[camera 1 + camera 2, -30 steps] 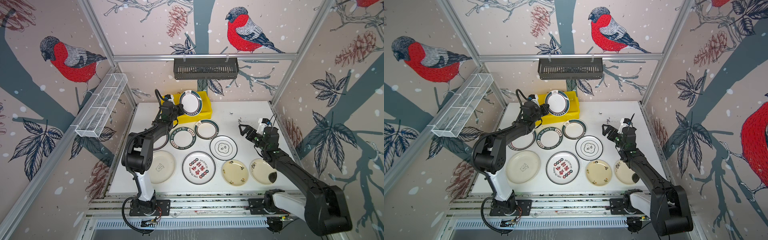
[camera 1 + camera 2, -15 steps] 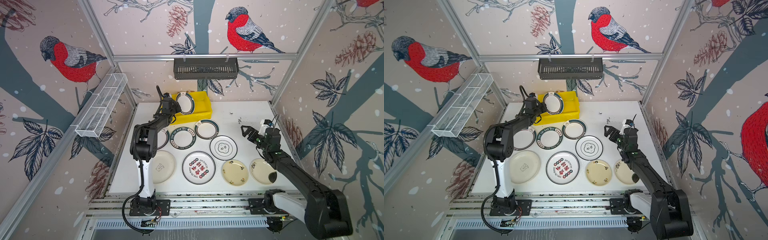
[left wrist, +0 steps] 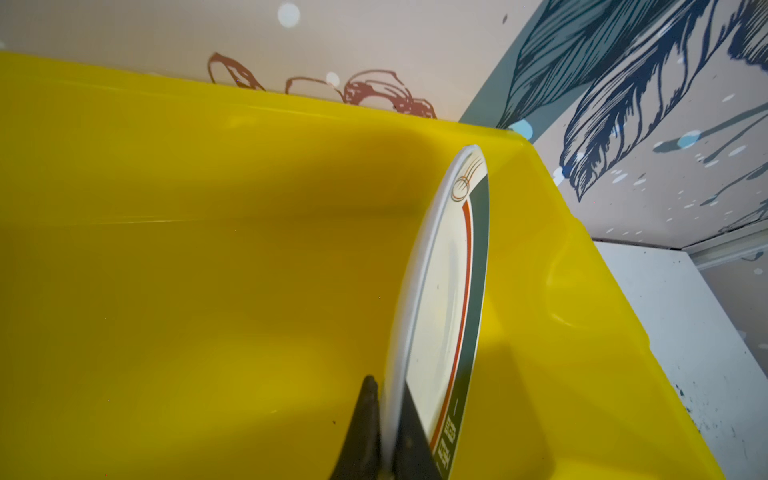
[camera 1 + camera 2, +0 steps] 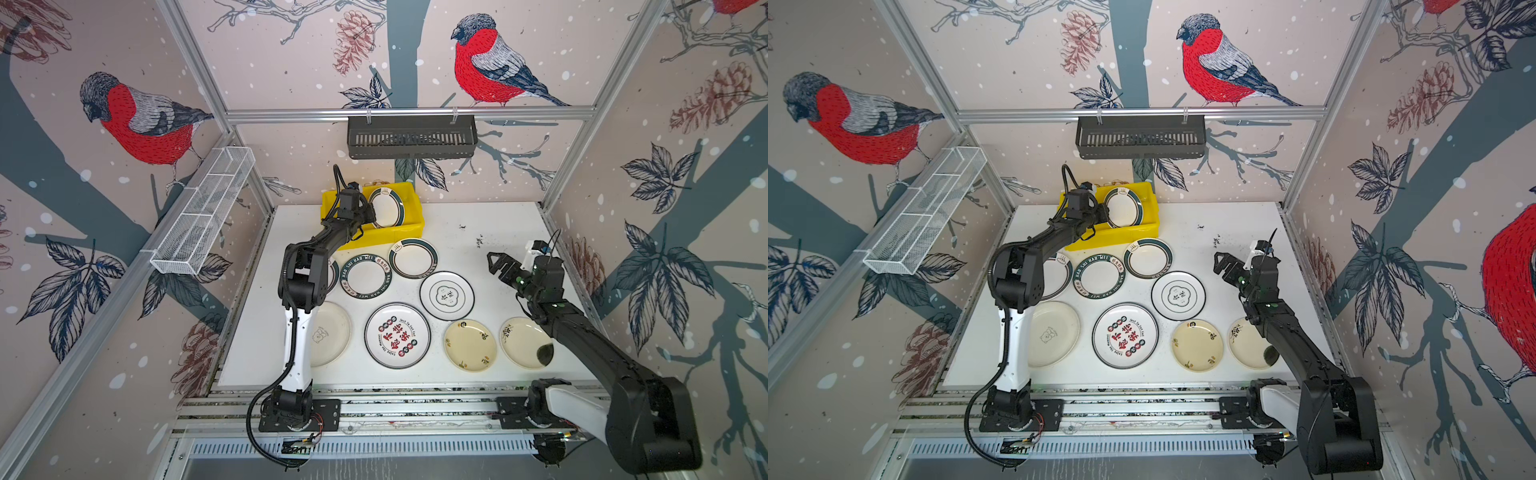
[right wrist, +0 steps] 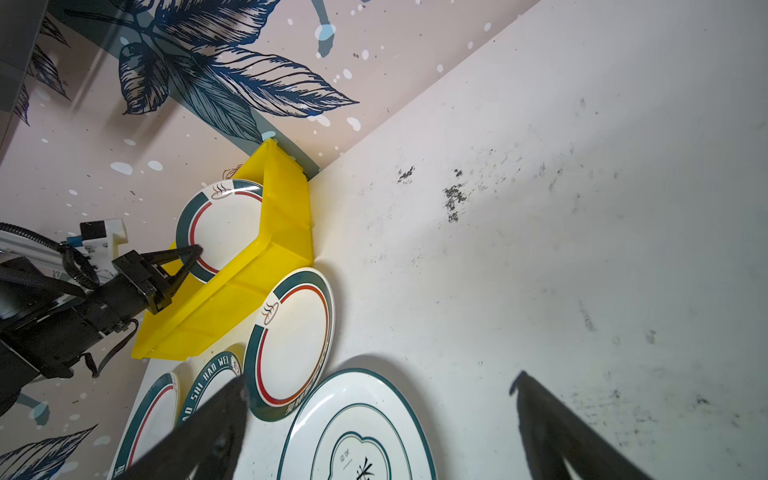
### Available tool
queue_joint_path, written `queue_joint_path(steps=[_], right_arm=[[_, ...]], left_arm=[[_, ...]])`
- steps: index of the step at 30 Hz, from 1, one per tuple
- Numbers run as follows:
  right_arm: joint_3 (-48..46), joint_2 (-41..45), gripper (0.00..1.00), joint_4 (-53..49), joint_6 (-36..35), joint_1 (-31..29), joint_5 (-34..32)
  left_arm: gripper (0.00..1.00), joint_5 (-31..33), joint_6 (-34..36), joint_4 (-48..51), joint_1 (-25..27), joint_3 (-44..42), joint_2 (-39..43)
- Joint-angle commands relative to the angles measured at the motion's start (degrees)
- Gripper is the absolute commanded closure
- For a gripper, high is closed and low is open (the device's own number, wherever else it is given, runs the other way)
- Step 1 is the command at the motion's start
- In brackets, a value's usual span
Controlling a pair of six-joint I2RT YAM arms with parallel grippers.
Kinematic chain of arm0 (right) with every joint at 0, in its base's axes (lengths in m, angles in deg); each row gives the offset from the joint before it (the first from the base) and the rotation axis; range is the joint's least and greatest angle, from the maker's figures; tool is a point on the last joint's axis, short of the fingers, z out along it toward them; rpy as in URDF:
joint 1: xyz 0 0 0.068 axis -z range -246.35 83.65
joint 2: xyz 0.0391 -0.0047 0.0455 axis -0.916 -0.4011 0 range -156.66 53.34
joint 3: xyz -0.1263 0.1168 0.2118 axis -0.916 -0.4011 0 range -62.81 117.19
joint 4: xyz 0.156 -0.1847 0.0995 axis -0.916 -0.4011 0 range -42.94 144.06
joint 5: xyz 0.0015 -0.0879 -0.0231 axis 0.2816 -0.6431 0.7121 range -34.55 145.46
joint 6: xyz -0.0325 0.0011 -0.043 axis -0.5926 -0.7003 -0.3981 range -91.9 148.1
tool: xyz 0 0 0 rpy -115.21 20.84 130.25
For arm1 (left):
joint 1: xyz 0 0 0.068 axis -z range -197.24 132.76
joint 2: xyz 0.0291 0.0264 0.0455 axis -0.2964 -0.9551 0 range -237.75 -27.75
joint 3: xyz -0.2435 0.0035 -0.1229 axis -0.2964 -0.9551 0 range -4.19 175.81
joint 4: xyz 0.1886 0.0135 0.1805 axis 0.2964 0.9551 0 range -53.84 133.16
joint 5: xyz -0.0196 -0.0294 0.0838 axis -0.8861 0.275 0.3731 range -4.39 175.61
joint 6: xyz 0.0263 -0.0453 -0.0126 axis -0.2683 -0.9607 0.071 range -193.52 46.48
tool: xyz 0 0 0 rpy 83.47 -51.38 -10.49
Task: Place the plates into the plastic bin on the countertop
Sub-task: 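Lower the plate into the yellow bin with the left gripper and release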
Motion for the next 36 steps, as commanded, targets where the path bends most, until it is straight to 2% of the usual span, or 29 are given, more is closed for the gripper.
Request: queue_joint_path(steps=[1, 6, 10, 14, 24, 31, 36], right_arm=[[0.3, 0.3, 0.00, 0.0, -1.3, 0.4, -0.3], [0.2, 0.4, 0.00, -1.0, -1.4, 1.0, -0.2], [0.2, 0.6, 0.00, -1.1, -1.6, 1.1, -0.1], [0.5, 0.5, 0.00, -0.7, -2.0, 1.1, 0.1], [3.1, -1.2, 0.00, -2.4, -4.3, 1.2, 0.9], [8.7, -6.8, 0.00, -10.1, -8.1, 1.1, 3.6], [9.8, -9.7, 0.01, -12.3, -9.6, -1.2, 3.2]], left_arm=[[1.00, 1.9, 3.3, 3.4, 0.7, 1.8, -1.1], [0.99, 1.7, 3.3, 4.8, 1.2, 3.4, -2.7], [0.64, 1.9, 3.2, 4.8, 1.2, 3.8, -3.3], [0.56, 3.7, 4.1, 5.5, 1.3, 4.8, -3.6], [0.17, 2.4, 5.6, 5.9, 1.5, 8.0, -4.6], [0.05, 4.8, 7.2, 4.9, 2.7, 5.4, -1.0], [0.03, 9.6, 3.9, 0.7, 3.6, -4.3, 5.4]])
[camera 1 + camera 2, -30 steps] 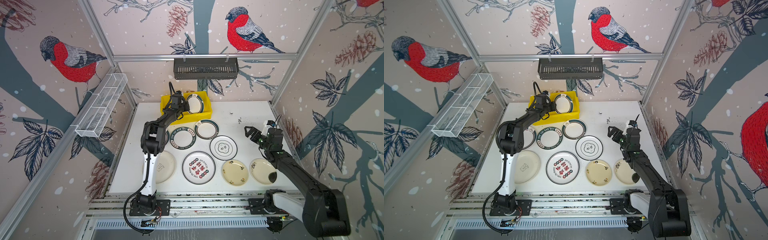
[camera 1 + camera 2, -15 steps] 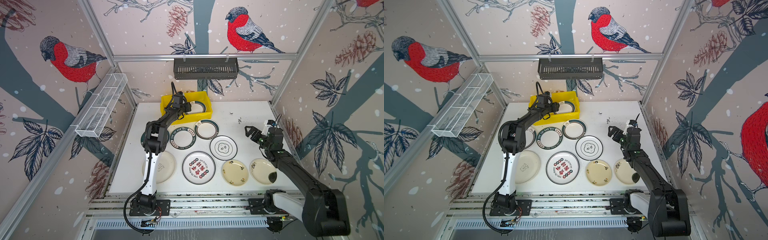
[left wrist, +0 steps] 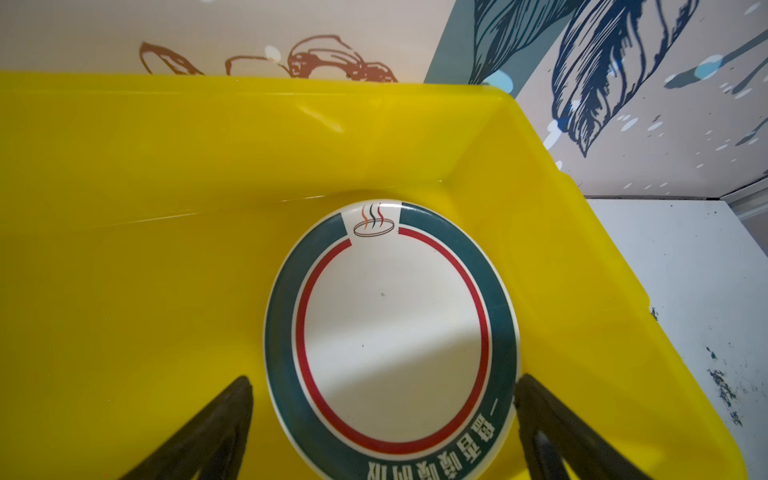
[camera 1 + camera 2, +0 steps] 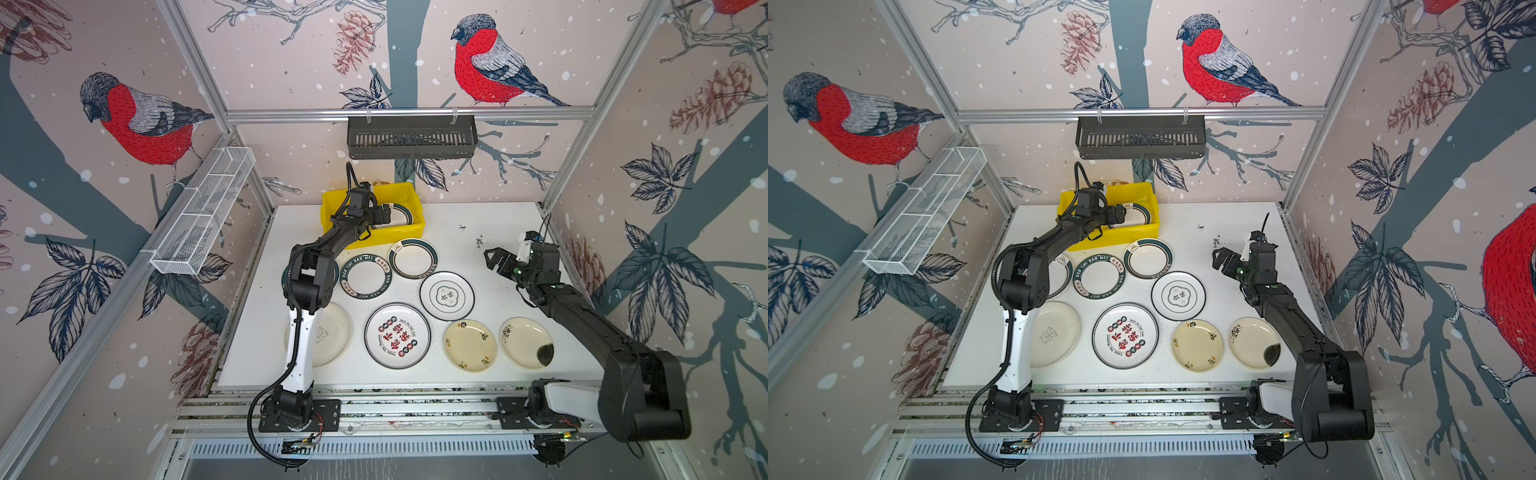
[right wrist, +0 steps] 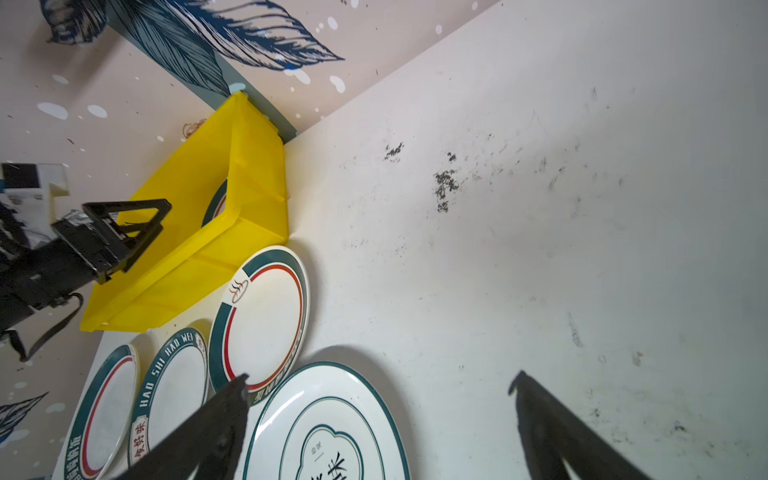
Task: Place the plates into the plastic bin on the countertop
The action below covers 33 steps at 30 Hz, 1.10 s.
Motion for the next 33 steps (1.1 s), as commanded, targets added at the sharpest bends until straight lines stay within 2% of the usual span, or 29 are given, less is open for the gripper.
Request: queue_joint_path(steps=[1, 9, 19, 27, 31, 33], right_arm=[[0.5, -0.8, 0.02, -2.8, -2.2, -1.6, 0.7], [-0.8, -0.9, 0.02, -5.9, -3.4, -3.6, 0.9], [-4.9, 1.1, 0.02, -5.1, -1.1, -4.2, 4.6], [-4.7, 0.4, 0.02, -4.8, -2.2, -4.4, 8.2], [-4.4, -0.5, 0.02, -4.2, -2.2, -4.3, 8.8], [-4.8, -1.5, 0.03, -3.0, -2.0, -4.4, 9.5]], left_arm=[[0.03, 3.9, -2.3, -5.7, 0.6, -6.9, 4.9], [0.03, 7.9, -4.3, -20.4, 3.9, -27.4, 20.5], [0.03, 10.2, -6.6, -29.6, 6.3, -50.1, 40.1], [0.03, 7.0, -7.2, -29.3, 6.3, -63.9, 55.0], [0.03, 5.1, -9.7, -24.6, 6.5, -67.7, 60.5], [0.03, 4.5, -10.9, -26.7, 7.0, -71.3, 63.1]])
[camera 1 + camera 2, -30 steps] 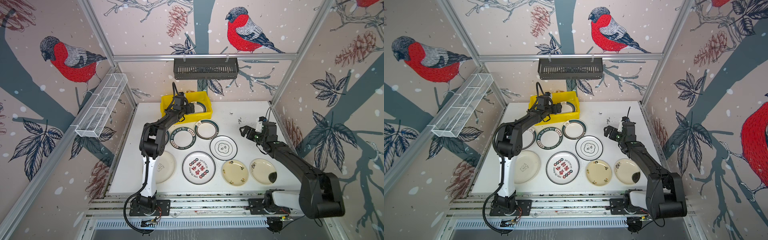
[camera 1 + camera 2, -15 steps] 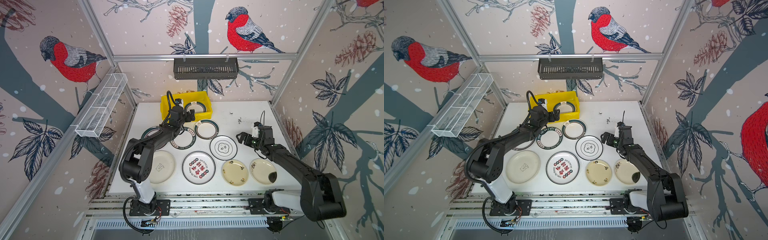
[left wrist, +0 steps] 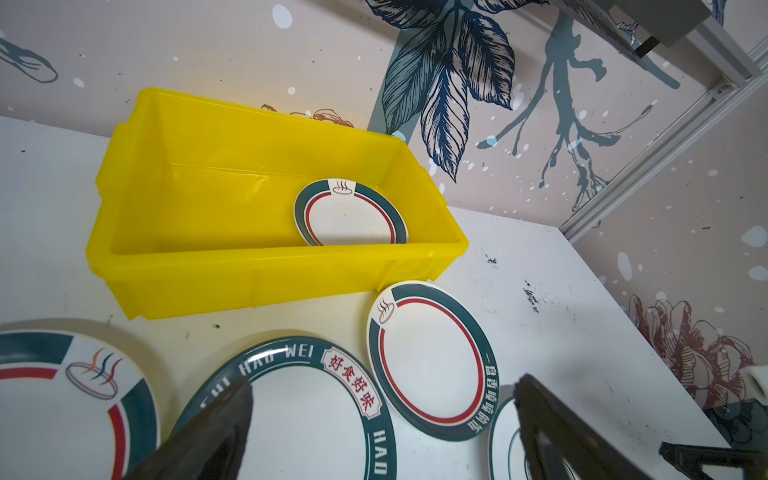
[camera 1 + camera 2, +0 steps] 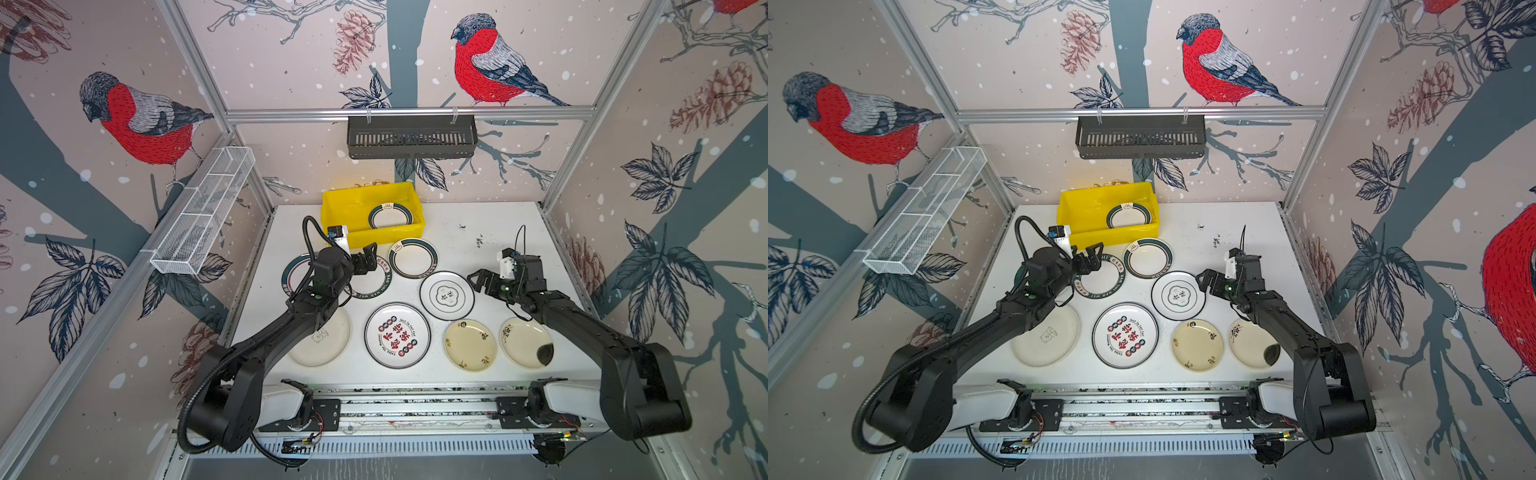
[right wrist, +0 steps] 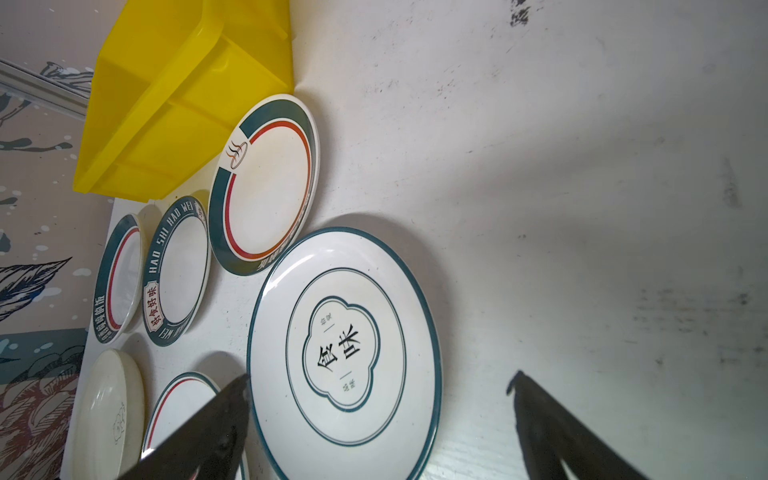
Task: Place the plates into the plastic bin on the countertop
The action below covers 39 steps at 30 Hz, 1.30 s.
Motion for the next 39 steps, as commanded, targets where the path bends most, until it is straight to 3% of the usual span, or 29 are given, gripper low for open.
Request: queue_joint_path(steps=[1, 5, 16, 25, 39], right_arm=[[-0.1, -1.3, 0.04, 2.7, 0.1, 0.0, 2.0], [-1.1, -3.9, 0.09, 4.1, 0.1, -0.1, 2.7], [-4.4, -5.3, 0.28, 6.7, 1.0, -0.5, 1.6], [-7.4, -7.1, 0.41, 11.4, 5.4, -0.5, 4.8], [-7.8, -11.6, 0.47, 17.2, 9.3, -0.5, 7.3]], left_arm=[[0.03, -2.3, -3.0, -3.1, 0.7, -4.4, 2.9], [0.03, -3.4, -2.4, -9.7, 1.4, -9.6, 2.8], [0.03, -11.7, -0.1, -14.6, 1.8, -8.5, -5.6], [0.03, -13.4, -1.0, -16.6, 2.3, -9.7, -7.4], [0.03, -15.4, -2.4, -18.6, 3.1, -9.9, -9.0]])
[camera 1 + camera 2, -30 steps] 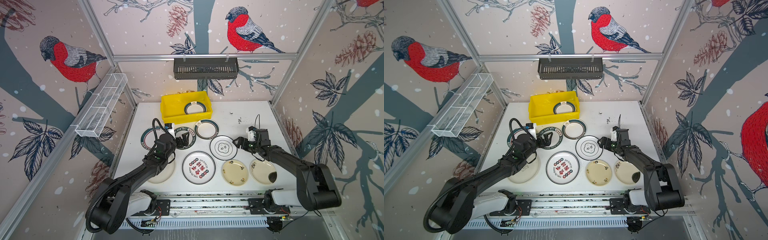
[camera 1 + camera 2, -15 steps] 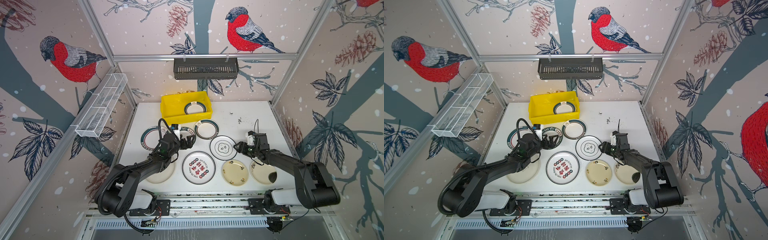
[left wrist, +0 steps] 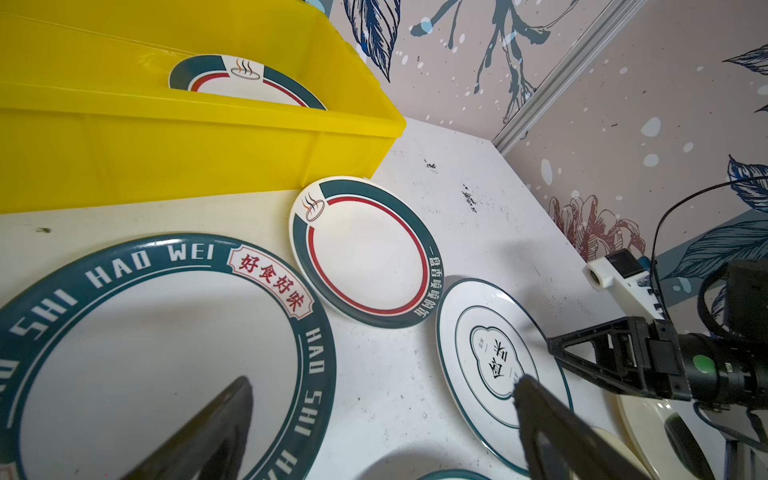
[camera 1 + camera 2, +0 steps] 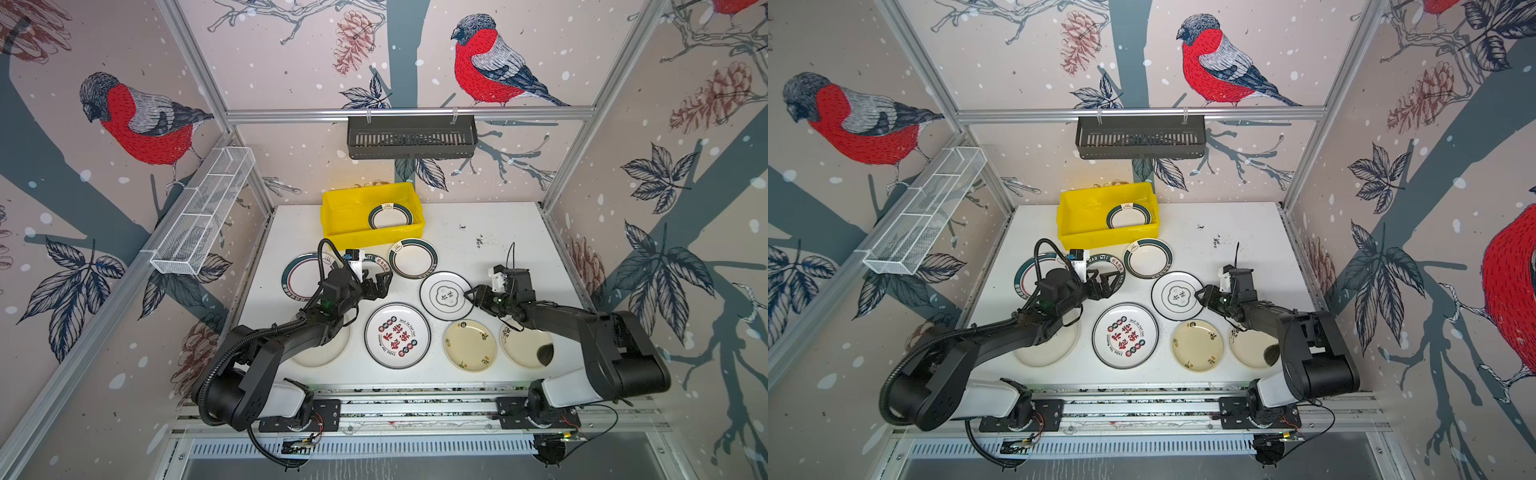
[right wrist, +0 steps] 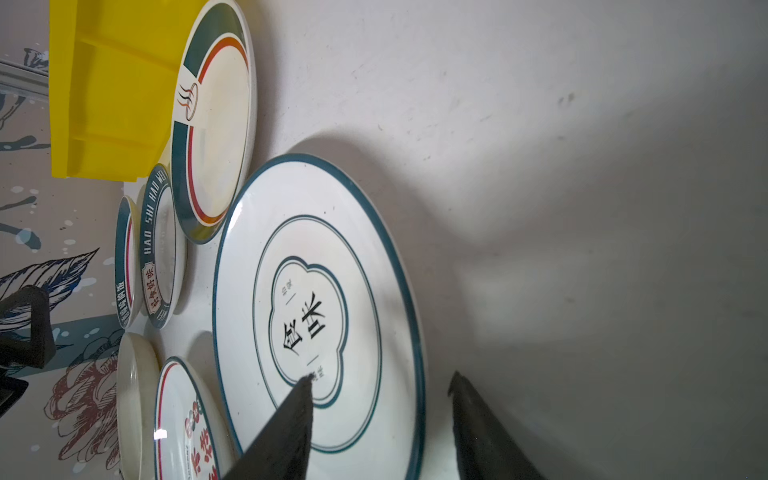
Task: Place the plates into the plastic bin on the countertop
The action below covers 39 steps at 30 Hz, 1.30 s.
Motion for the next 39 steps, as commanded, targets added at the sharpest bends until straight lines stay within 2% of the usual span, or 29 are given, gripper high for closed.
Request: queue_joint_path(steps=[1, 6, 10, 26, 28, 35, 39], right_arm=[[-0.2, -0.8, 0.47, 3.3, 2.0, -0.1, 1.3], [-0.2, -2.0, 0.50, 3.9, 2.3, -0.2, 0.8], [-0.2, -3.2, 0.59, 4.7, 3.0, -0.2, 0.7], [0.5, -3.0, 0.75, 2.4, 2.3, -0.4, -3.8], [0.5, -3.0, 0.80, 2.3, 2.3, -0.4, -4.4], [-0.1, -0.6, 0.87, 2.2, 3.0, -0.4, -5.6], [-1.1, 3.4, 0.91, 1.1, 3.6, -0.2, -8.5]], left_arm=[[0.03, -1.7, -0.9, -4.2, 0.1, -0.1, -0.5], [0.03, -1.8, -1.0, -4.7, 0.2, -0.4, -0.6], [0.03, -2.0, -1.0, -4.7, 0.2, -0.3, -0.7], [0.03, -1.6, -0.6, -3.6, 0.2, -0.1, -0.5], [0.03, -1.6, -0.6, -3.8, 0.2, -0.2, -0.5], [0.03, -1.9, -0.7, -4.0, 0.3, -0.3, -0.1], [0.03, -1.9, -0.7, -3.8, 0.3, -0.3, 0.0]])
